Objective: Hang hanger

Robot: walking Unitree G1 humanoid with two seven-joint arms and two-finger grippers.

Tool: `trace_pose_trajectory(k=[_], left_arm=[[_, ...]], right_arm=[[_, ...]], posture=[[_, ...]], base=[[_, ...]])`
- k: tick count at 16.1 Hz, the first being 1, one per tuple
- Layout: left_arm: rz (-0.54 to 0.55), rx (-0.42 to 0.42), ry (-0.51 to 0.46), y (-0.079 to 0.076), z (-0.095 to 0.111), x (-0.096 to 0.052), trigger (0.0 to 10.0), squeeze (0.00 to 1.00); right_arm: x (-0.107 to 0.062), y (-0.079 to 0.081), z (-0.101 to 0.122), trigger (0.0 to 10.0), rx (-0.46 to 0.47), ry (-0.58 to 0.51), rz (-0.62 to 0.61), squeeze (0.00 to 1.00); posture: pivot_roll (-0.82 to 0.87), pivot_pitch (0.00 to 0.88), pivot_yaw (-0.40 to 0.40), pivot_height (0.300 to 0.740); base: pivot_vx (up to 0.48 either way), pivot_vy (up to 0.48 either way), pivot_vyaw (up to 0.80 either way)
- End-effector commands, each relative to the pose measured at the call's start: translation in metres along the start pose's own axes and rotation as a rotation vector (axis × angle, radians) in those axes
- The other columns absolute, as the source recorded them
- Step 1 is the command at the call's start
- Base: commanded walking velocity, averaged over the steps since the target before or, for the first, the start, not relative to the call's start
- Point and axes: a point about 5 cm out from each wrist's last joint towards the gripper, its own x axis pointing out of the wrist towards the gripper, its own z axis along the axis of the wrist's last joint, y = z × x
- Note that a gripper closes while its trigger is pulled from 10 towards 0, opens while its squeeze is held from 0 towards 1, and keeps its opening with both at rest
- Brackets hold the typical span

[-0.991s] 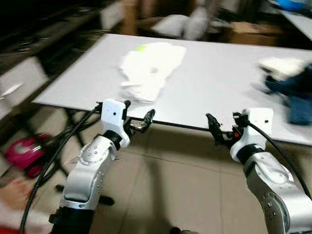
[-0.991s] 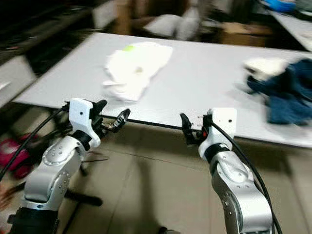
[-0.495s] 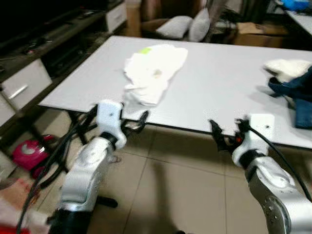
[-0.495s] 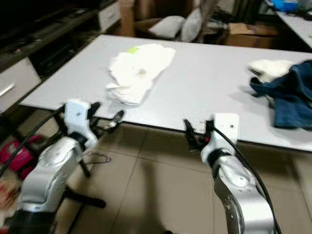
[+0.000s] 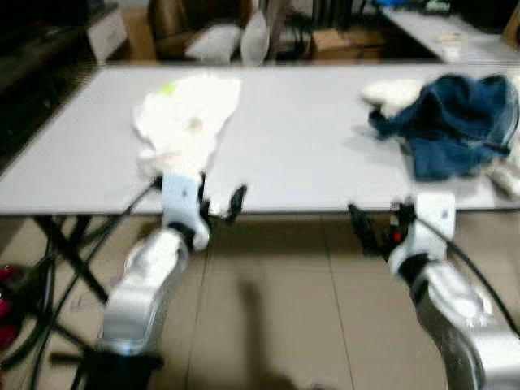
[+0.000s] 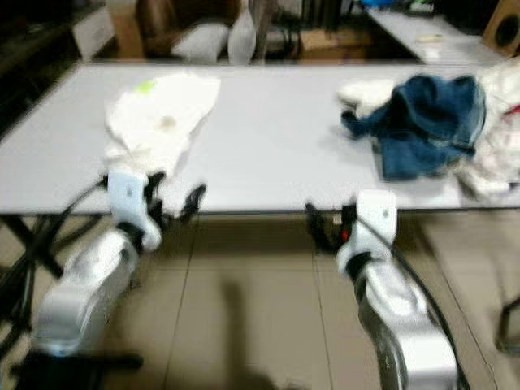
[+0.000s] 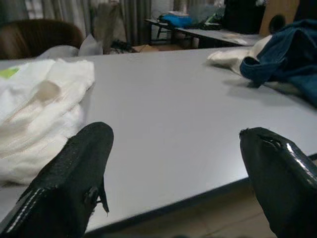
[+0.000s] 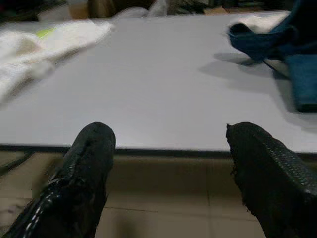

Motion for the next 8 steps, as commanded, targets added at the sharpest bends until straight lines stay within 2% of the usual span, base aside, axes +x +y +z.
trace_pose_trajectory(k=[1,3,4,8], left_arm=[[0.011,0.015,-0.008,0.004,0.002,-0.001,10.0,0.00],[0.005,0.042,-0.012,0.005,0.003,-0.002,10.0,0.00],[0.005,0.057,-0.013,0.004,0.003,-0.003,10.0,0.00],[0.009,0.052,-0.019,0.002,0.004,-0.004,10.0,0.00]], right_arm=[[0.000,0.005,0.003,10.0,-0.006,-0.021,0.036,0.00],[0.002,0.012,0.003,10.0,-0.088,-0.018,0.088,0.00],[0.003,0.016,0.004,10.0,-0.100,-0.019,0.121,0.00],[0.003,0.026,0.002,10.0,-0.114,-0.017,0.227,0.00]], posture=[[-0.07,0.000,0.040,0.740],[-0.06,0.000,0.038,0.740],[-0.06,0.000,0.037,0.740],[-0.05,0.000,0.036,0.740]], base=[[0.000,0.000,0.00],[0.000,0.000,0.00],[0.000,0.000,0.80],[0.000,-0.465,0.80]])
